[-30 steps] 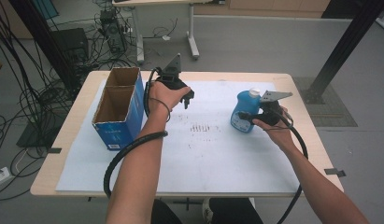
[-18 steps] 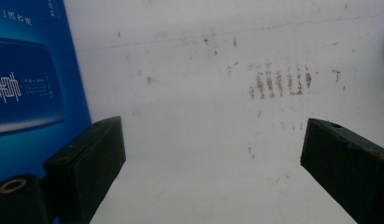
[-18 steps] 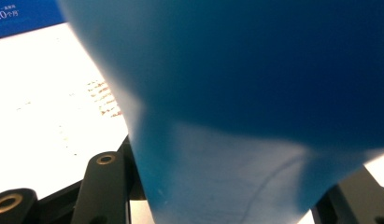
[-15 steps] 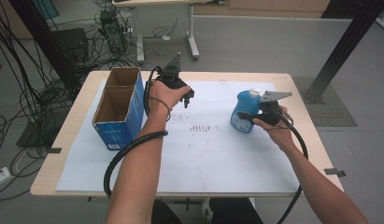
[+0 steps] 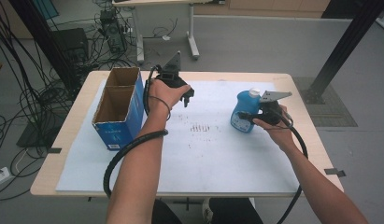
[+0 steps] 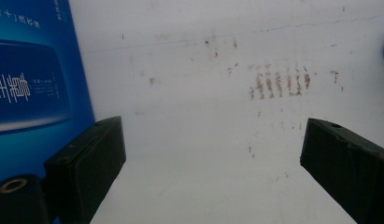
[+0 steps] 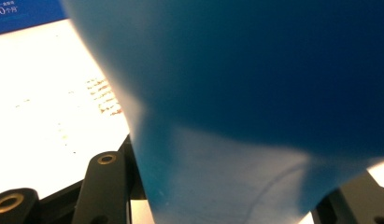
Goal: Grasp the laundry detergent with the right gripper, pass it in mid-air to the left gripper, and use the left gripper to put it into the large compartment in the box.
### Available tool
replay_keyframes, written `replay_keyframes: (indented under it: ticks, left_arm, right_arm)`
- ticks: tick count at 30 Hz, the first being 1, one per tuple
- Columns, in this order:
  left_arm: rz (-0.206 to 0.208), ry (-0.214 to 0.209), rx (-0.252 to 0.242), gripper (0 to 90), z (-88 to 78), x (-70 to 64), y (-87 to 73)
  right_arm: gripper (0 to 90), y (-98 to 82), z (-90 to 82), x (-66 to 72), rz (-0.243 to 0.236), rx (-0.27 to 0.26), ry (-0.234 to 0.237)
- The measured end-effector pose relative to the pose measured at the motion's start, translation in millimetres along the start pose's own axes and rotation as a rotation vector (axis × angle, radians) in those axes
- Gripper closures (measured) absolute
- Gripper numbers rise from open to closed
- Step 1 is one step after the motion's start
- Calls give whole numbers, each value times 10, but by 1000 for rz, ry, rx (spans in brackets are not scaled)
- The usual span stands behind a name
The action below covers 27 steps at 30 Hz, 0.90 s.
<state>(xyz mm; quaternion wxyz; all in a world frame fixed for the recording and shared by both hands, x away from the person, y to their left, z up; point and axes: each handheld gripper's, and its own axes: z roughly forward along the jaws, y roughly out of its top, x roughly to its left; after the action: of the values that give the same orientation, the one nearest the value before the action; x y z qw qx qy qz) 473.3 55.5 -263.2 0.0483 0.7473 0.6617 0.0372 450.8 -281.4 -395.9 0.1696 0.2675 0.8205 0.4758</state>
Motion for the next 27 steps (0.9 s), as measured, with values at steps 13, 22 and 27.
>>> replay_keyframes:
  ticks: [13,22,27]
  left_arm:
    - [3,-1,-4,71,-19,-19,1]
    - [0,5,-7,71,-46,-20,-2]
    - [4,5,-7,71,-64,-27,-3]
  right_arm:
    - [438,1,1,0,3,0,0]
    - [442,1,0,-3,3,0,1]
    - [443,1,0,-2,3,0,1]
